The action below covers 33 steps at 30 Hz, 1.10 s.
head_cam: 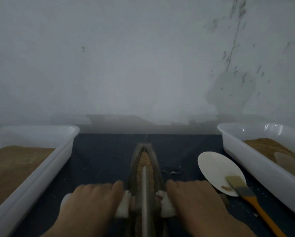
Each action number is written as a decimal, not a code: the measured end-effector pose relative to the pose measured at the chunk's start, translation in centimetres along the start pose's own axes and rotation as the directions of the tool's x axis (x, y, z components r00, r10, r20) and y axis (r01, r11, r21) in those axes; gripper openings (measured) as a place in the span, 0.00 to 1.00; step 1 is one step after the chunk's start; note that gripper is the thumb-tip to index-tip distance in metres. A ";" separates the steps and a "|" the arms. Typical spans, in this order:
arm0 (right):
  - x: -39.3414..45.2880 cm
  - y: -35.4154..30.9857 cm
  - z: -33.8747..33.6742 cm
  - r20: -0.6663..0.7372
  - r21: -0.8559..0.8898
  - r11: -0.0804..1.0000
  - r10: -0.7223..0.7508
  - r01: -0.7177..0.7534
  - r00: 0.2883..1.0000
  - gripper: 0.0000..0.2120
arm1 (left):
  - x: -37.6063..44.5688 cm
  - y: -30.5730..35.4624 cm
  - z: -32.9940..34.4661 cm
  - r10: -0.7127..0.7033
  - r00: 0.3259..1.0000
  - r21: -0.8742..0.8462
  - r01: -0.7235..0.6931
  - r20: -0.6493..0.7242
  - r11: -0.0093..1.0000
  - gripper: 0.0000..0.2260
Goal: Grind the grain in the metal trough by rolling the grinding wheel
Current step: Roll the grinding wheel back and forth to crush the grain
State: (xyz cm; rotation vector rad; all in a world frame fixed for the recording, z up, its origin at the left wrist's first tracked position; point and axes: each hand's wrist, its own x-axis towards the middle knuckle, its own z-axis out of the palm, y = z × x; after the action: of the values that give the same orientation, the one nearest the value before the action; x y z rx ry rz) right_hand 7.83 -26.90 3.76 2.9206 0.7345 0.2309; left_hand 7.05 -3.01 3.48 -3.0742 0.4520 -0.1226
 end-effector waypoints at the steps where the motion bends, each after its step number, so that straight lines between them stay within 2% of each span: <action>1: 0.0 -0.1 0.0 0.013 0.004 1.000 0.008 -0.008 1.000 0.09 | -0.1 0.1 -0.3 0.006 1.000 -0.003 -0.006 0.026 1.000 0.19; 4: 1.0 0.5 0.1 -0.038 0.012 1.000 0.028 -0.027 0.999 0.11 | 0.7 0.1 -0.6 0.023 0.999 0.051 -0.024 0.022 0.998 0.18; 7: 2.6 1.5 0.5 -0.089 0.023 1.000 0.018 -0.016 0.996 0.10 | 2.3 -0.1 -0.3 0.019 0.992 0.100 -0.006 -0.122 0.995 0.17; 11: 4.2 1.7 0.4 -0.124 -0.004 1.000 0.027 -0.028 0.992 0.09 | 3.3 -0.4 -0.2 -0.026 0.992 0.038 0.031 -0.125 0.999 0.16; 14: 2.9 1.4 -0.2 -0.049 0.009 1.000 0.005 -0.004 0.999 0.10 | 2.2 -0.5 -0.2 0.004 0.998 0.041 -0.001 -0.068 0.999 0.18; 16: 1.4 0.9 -0.7 0.020 0.031 1.000 -0.001 0.000 1.000 0.11 | 1.2 -0.3 -0.5 0.030 0.999 0.056 -0.031 0.018 0.998 0.19; 18: 0.4 0.5 -1.1 0.147 0.046 0.999 0.001 -0.008 0.989 0.11 | 0.6 0.0 -0.9 0.034 0.996 0.054 -0.039 0.081 0.998 0.19; 20: 0.1 0.4 -1.2 0.263 0.070 0.997 0.025 -0.045 0.965 0.10 | 0.5 0.2 -1.1 0.043 0.997 0.071 -0.047 0.069 0.996 0.19; 21: 0.2 0.4 -1.2 0.256 0.072 0.995 0.041 -0.062 0.966 0.11 | 0.7 0.3 -1.0 0.054 0.998 0.091 -0.058 0.039 0.994 0.18; 24: 1.1 0.7 -0.6 0.018 0.055 0.997 0.045 -0.046 0.999 0.10 | 2.0 -0.2 -0.3 0.046 0.994 0.130 -0.033 -0.099 0.991 0.18; 26: 2.5 1.2 0.0 -0.082 0.038 0.999 0.033 -0.030 0.996 0.10 | 3.1 -0.9 0.6 0.012 0.986 0.113 0.007 -0.169 0.994 0.18; 28: 4.3 1.7 0.2 -0.166 -0.056 0.998 -0.007 -0.002 0.986 0.11 | 3.9 -1.4 1.2 -0.016 0.979 0.070 0.031 -0.205 0.997 0.16; 30: 5.4 1.9 0.2 -0.197 -0.125 0.992 -0.016 -0.009 0.980 0.11 | 4.2 -1.6 1.4 -0.034 0.975 0.046 0.045 -0.220 0.998 0.14; 33: 5.2 1.8 0.1 -0.198 -0.135 0.991 -0.034 0.007 0.980 0.10 | 3.5 -1.4 1.1 -0.038 0.982 0.023 0.043 -0.184 0.999 0.13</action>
State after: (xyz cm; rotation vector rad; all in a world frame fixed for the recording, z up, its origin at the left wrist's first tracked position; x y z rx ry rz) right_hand 13.16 -25.96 4.58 2.7884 0.7447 0.5561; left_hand 10.86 -2.70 2.69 -3.0597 0.3905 -0.4133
